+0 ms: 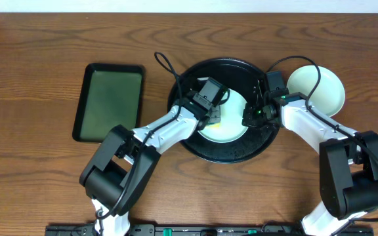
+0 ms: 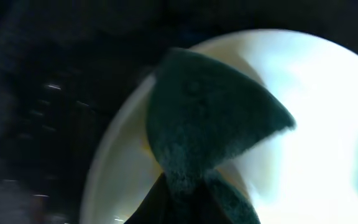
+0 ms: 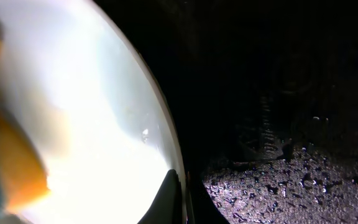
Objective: Clean dirty plates on tray and stack at the side
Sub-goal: 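Scrub the green plate with the sponge while the right gripper holds its rim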
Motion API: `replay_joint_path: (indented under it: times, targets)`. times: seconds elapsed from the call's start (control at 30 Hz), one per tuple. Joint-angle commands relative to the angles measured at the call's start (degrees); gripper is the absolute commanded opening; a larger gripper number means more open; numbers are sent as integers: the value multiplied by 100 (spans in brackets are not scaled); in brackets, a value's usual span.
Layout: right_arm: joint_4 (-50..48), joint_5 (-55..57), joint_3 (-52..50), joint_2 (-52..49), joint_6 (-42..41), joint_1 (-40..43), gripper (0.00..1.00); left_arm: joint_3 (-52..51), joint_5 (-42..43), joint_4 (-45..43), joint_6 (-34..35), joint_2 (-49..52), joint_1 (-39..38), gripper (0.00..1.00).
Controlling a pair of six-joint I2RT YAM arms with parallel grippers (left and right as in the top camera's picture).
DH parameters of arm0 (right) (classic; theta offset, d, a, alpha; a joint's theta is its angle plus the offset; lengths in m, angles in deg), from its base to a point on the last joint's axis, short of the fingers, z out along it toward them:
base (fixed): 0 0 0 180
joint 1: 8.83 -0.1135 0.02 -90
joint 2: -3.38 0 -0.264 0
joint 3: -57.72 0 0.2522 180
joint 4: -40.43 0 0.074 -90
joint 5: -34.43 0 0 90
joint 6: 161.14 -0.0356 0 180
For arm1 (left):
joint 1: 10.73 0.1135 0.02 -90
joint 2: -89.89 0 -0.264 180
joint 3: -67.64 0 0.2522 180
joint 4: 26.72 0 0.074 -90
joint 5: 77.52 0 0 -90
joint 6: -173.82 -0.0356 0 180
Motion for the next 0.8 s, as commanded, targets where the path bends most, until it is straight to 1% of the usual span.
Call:
replay_joint_path:
  times: [0.0,0.17,0.23,0.33,0.57,0.63,0.77]
  targets:
    - [186,387,-81,-125,210,87,1,-24,-1239,74,-387,-2,249,8]
    - [192,387,-81,-125,210,87,1,-24,-1307,72,-402,-332,289,8]
    - [190,387,-81,-125,210,87,1,-24,-1154,72,-402,-455,254,8]
    - [190,387,-81,-125,210,87,1,-24,-505,44,-297,-603,245,8]
    - [190,387,-81,-125,210,87,1,-24,1572,-127,1051,-627,203,8]
    - [186,385,-81,-125,208,87,1,-24,1784,-195,1110,-625,157,8]
    - [153,385,-81,-125,208,87,1,-24,1775,-243,1106,-562,26,8]
